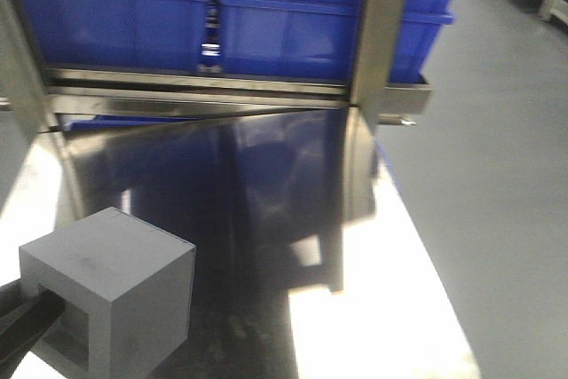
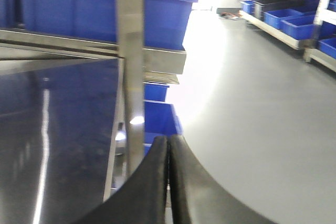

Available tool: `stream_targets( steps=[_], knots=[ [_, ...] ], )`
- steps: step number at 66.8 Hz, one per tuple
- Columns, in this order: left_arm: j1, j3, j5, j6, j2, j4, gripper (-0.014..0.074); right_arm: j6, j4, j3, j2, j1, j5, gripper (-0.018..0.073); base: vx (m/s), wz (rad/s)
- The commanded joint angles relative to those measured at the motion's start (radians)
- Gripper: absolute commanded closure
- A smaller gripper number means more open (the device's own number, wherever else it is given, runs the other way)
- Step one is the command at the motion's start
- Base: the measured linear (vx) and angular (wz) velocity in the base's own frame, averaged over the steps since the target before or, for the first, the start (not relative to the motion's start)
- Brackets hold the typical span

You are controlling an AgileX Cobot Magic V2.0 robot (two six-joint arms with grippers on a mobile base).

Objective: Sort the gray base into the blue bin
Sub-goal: 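Drive the base away from the table holding the block in the left gripper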

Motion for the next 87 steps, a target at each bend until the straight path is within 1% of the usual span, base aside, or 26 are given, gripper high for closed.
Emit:
stream_targets(
  steps=[1,68,87],
  knots=[
    [0.0,-0.032,-0.11,-0.005,0.002,-0.004,0.0603,-0.012,-0.009,0.006,-0.007,-0.002,-0.081,0.0564,-0.04,-0.56],
    [0.001,-0.032,-0.111,-0.005,0.002,-0.004,0.0603,-0.012,-0.009,0.006,-0.007,-0.002,-0.079,0.0564,-0.08,-0.61],
    [0.001,-0.032,-0.111,-0.005,0.002,-0.004,0.0603,-0.012,-0.009,0.006,-0.007,-0.002,-0.079,0.0564,-0.05,-0.73]
  ],
)
